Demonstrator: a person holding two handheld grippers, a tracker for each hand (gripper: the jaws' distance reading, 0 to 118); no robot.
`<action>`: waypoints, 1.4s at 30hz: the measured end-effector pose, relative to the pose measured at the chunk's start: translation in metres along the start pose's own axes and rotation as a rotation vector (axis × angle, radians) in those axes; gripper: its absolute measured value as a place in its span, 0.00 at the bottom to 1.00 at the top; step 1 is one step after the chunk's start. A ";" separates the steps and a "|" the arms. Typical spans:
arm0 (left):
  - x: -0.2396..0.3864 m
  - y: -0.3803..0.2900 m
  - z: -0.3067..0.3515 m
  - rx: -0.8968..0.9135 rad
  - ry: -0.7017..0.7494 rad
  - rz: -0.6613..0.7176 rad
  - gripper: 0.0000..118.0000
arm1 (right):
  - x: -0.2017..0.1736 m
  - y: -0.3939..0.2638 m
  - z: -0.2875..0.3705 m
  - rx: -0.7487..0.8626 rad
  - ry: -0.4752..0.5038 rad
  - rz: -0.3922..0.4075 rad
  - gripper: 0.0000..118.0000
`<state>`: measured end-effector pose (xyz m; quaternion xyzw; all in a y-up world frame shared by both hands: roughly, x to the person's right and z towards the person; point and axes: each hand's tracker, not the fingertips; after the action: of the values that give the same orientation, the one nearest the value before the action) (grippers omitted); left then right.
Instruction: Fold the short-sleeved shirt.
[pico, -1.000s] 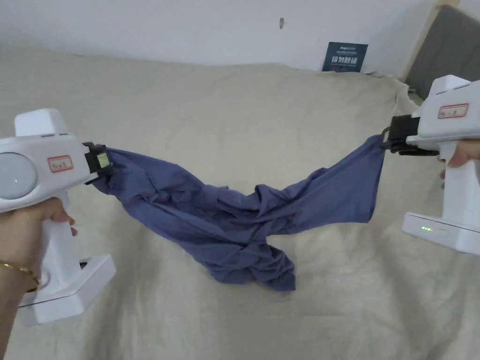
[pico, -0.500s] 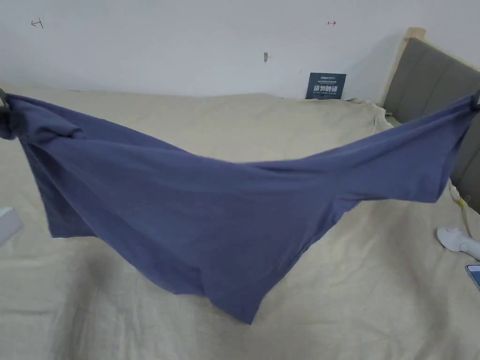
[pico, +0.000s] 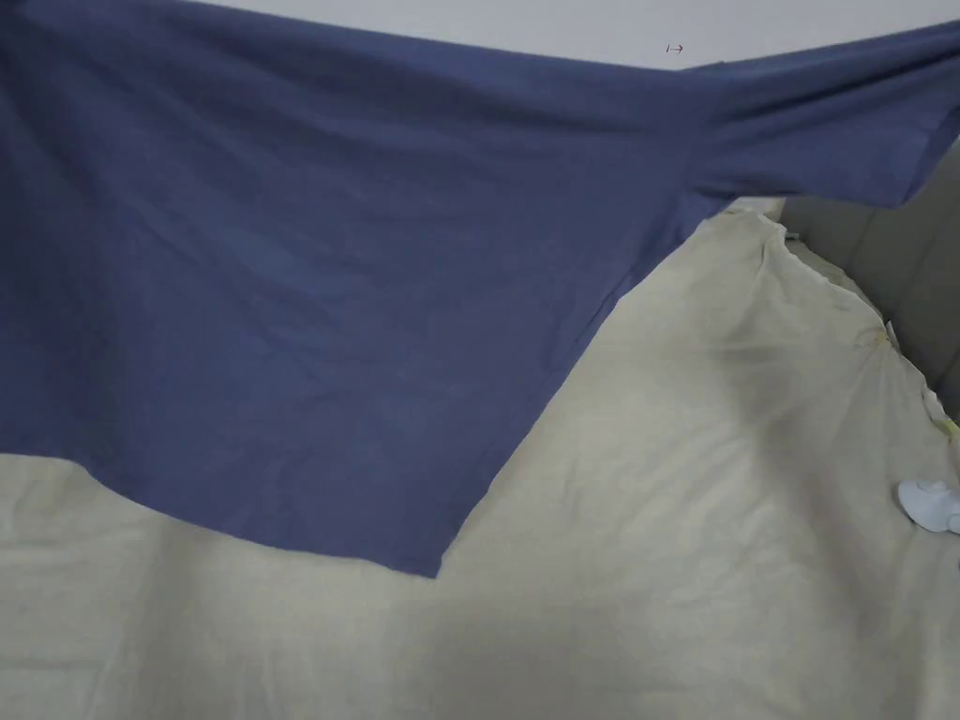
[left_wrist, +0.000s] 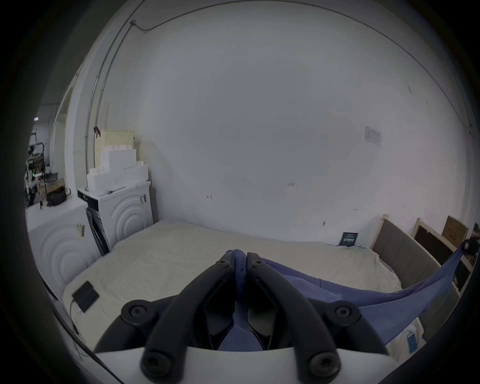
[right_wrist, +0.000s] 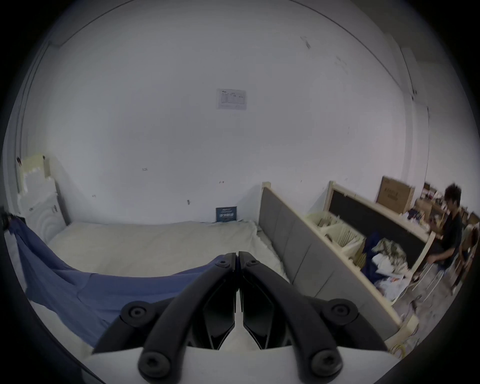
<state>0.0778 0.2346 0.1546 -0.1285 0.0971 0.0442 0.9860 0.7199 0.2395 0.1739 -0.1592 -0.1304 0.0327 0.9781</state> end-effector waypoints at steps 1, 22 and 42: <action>0.008 0.008 -0.012 0.006 0.015 -0.021 0.03 | -0.006 0.009 -0.011 0.013 -0.021 0.011 0.00; 0.087 0.034 -0.218 0.075 0.174 -0.114 0.00 | -0.077 0.082 -0.181 0.050 -0.118 -0.056 0.00; 0.019 -0.225 -0.181 -0.363 0.107 -0.103 0.00 | -0.075 -0.190 -0.160 -0.417 -0.032 -0.004 0.00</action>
<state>0.0891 -0.0280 0.0340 -0.3112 0.1332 0.0034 0.9410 0.6942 0.0032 0.0700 -0.3574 -0.1502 0.0058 0.9218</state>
